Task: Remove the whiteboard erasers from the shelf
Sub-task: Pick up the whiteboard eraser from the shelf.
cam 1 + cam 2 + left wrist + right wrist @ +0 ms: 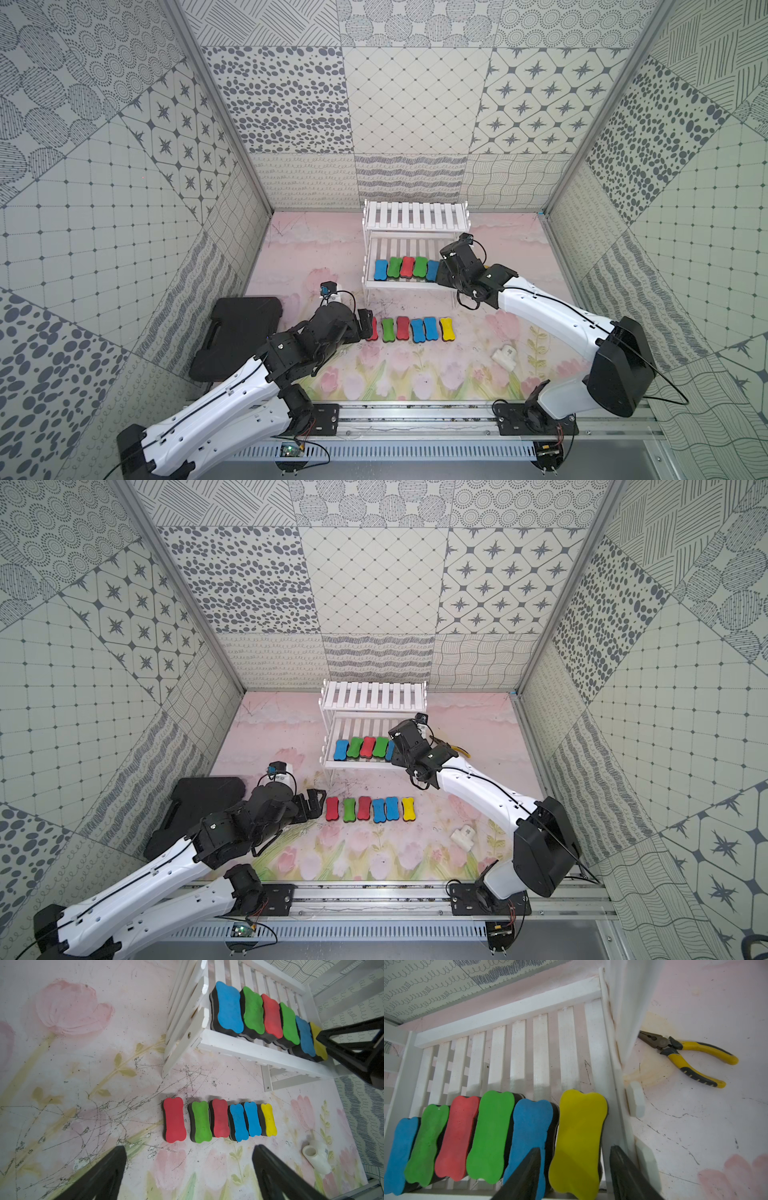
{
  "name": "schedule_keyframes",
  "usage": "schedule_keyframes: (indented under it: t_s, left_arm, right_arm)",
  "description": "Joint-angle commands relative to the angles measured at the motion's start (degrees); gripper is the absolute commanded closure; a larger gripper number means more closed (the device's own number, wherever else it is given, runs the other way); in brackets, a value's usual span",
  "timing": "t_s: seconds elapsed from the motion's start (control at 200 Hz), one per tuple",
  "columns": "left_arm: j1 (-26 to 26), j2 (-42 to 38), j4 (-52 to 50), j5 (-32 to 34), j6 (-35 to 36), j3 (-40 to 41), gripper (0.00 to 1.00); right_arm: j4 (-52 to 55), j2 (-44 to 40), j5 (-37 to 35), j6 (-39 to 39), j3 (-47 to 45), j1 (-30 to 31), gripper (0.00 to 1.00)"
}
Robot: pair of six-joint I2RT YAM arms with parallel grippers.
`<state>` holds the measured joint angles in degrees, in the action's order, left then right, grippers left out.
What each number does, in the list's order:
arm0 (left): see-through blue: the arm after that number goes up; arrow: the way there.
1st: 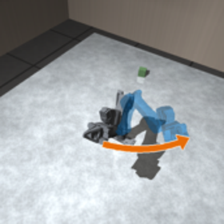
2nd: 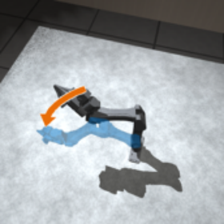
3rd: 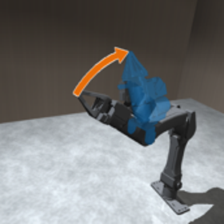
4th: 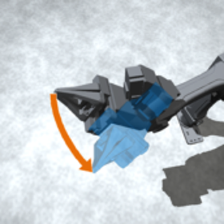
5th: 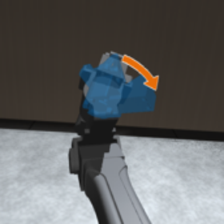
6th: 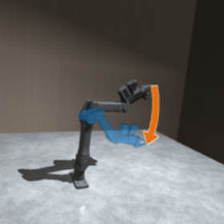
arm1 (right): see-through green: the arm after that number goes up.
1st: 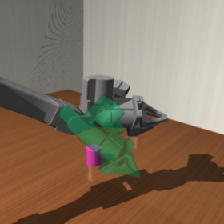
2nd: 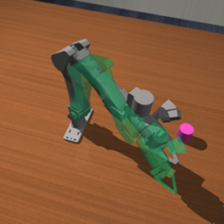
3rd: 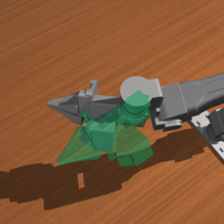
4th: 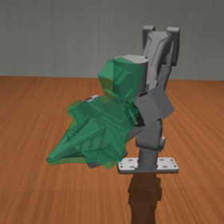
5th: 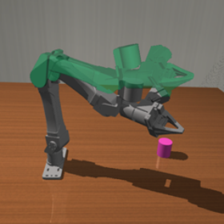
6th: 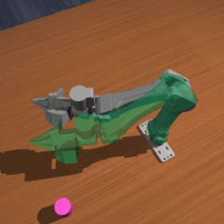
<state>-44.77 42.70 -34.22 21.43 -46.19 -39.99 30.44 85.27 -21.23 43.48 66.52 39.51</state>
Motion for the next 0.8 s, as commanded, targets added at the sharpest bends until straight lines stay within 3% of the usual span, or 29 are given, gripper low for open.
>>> schedule_keyframes:
  t_s: [0.0,0.43,0.795]
  left_arm:
    - [0.3,-0.1,-1.7,1.9,1.6,-0.3,0.0]
    - [0.7,-0.2,-1.6,2.0,1.3,0.5,0.0]
    - [1.0,-0.4,-1.9,1.5,1.2,0.5,0.01]
  right_arm:
    - [-0.5,1.4,-1.6,1.3,0.9,-0.8,0.42]
    - [-1.1,3.8,-0.8,2.5,1.2,-0.9,0.48]
    - [-2.2,0.5,-1.0,-0.5,0.7,-1.0,0.65]
